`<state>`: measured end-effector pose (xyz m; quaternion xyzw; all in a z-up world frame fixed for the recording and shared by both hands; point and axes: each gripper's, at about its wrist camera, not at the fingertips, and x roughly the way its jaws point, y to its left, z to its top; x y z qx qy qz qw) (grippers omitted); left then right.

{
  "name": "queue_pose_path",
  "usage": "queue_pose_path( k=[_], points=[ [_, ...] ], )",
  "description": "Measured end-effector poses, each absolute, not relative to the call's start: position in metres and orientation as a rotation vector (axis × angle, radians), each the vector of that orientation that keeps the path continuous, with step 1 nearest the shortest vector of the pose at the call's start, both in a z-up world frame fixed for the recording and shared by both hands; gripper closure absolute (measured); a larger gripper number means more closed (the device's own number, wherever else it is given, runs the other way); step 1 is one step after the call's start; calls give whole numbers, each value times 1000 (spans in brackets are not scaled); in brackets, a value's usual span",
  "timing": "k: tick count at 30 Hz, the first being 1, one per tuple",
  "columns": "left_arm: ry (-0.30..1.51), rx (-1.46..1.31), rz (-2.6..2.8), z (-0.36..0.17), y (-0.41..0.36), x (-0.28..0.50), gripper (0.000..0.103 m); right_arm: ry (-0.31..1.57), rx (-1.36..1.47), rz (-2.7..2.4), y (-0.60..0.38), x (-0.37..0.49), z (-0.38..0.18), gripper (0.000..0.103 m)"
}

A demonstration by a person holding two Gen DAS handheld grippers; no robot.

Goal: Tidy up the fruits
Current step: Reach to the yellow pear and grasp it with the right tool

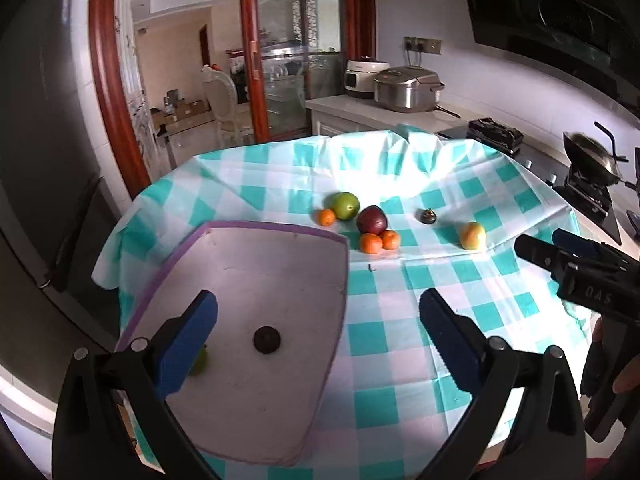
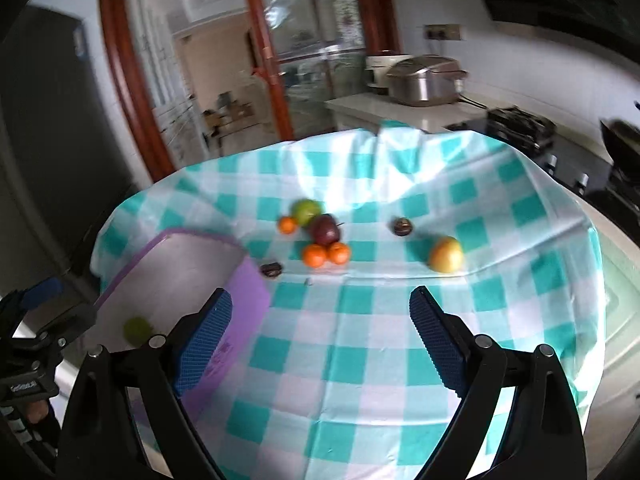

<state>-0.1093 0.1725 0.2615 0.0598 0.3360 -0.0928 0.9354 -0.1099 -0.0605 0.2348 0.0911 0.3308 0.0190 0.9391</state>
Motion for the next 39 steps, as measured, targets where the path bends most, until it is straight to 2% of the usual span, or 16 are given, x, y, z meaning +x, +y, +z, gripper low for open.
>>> queue_pose_path(
  k=[6,12,23,33,36,39],
  points=[
    [727,92,-190,248,136,-76,2,683,173,53,-95,-90,221,15],
    [819,83,-216,218,84,-32,2,805,165,-25,-150,-49,199,15],
    [1134,56,-256,98,-17,35,2,1099,247,-92,-247,-5,95,17],
    [1172,110,-111,42,-14,39,2,1125,194,74,-227,65,42,17],
    [1174,133,-67,37,-10,38,2,1125,247,52,-234,94,30,24],
    [1185,142,-40,34,-9,38,2,1098,286,59,-234,119,26,26]
  ],
)
